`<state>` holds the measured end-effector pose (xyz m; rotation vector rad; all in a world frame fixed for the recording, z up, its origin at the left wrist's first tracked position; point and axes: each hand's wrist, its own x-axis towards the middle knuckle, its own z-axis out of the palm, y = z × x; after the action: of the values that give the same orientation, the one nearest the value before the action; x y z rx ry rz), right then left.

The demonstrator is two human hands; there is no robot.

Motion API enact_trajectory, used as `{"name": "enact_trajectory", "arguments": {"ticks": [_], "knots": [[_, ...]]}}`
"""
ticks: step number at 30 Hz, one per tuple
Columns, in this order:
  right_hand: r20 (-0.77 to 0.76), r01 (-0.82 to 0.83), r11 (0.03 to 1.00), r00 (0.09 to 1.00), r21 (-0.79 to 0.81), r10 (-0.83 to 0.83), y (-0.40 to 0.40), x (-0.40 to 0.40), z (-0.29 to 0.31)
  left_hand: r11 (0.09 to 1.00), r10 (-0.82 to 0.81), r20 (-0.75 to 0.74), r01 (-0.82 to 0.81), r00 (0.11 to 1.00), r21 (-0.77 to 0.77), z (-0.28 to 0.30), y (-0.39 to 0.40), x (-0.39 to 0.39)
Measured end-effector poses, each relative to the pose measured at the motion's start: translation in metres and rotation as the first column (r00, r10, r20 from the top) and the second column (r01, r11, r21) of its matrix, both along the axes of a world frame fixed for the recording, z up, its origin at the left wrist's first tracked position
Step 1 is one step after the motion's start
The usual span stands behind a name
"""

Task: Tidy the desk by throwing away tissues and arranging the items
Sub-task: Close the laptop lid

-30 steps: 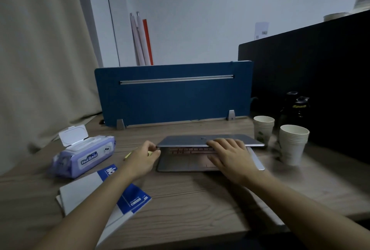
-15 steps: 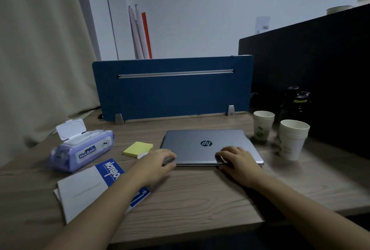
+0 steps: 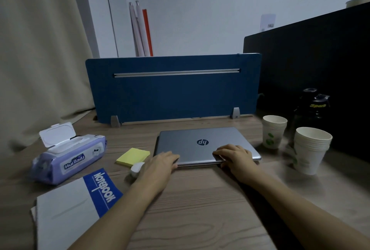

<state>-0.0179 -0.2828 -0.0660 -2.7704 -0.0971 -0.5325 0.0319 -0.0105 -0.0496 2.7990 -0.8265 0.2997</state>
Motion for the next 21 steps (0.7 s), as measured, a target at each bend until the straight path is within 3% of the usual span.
{"name": "enact_trajectory", "arguments": {"ticks": [21], "knots": [[0.131, 0.015, 0.990, 0.991, -0.138, 0.003, -0.015, 0.127, -0.005, 0.976, 0.194, -0.081, -0.201, 0.978, -0.086, -0.009, -0.038, 0.109]]}}
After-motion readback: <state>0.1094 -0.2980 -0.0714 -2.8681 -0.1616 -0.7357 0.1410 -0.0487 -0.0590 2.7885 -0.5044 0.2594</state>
